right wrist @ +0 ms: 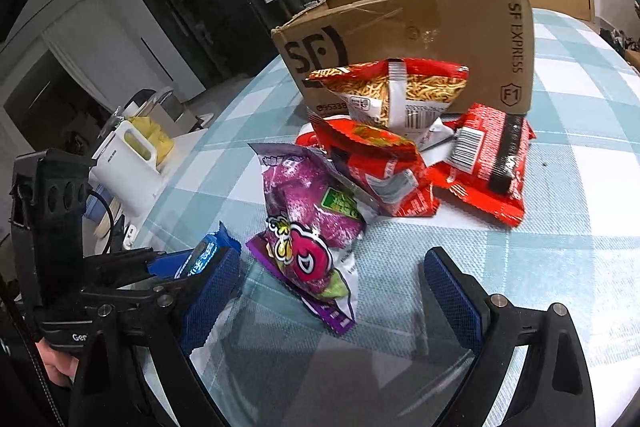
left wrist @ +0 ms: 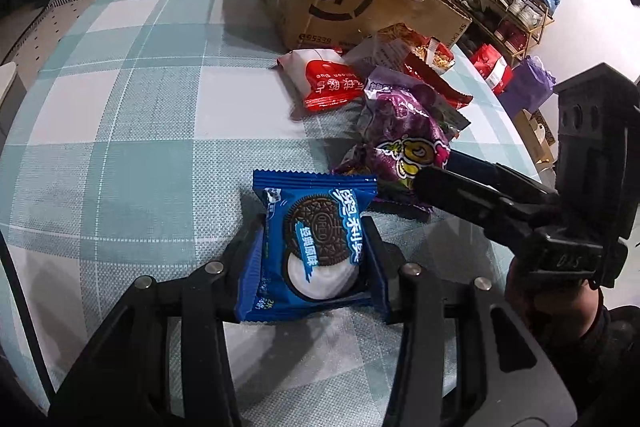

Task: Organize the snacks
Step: 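Hold the Oreo pack in the left gripper while the right gripper grasps the purple bag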

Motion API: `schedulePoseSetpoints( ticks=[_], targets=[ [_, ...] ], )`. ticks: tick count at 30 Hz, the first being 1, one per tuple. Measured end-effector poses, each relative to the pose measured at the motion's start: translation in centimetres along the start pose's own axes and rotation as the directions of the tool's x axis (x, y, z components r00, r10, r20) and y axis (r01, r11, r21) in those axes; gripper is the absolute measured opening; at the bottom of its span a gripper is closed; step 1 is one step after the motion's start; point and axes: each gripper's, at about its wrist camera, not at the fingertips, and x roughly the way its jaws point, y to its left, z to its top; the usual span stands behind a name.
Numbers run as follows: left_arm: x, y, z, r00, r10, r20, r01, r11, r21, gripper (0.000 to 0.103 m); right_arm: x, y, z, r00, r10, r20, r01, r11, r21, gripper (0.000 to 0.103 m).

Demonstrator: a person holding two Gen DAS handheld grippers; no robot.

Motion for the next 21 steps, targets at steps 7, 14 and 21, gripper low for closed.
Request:
schedulePoseSetpoints(
  ticks=[7, 14, 21],
  targets=[
    [-0.4, 0.3, 0.2, 1.000, -0.017, 0.006, 0.017, 1.000, -0.026, 0.042, 1.2, 0.6, 0.7, 0.999, 0.050, -0.021, -0.050, 0.999, 0.011, 0.086],
    [-0.9, 0.3, 0.1, 1.000, -0.009, 0.010, 0.009, 0.999, -0.031, 0.042, 2.2, 0.7, 1.2, 0.997, 0.066, -0.045, -0.066, 0.998, 0.005, 0.044],
    [-2.4, -0.8, -0.3, 0.998, 0.043, 0.045, -0.043, 0.999, 0.008, 0.042, 1.0, -0.3, 0.6, 0.995, 0.103, -0.017, -0.102, 0.995, 0.016, 0.027]
  ],
)
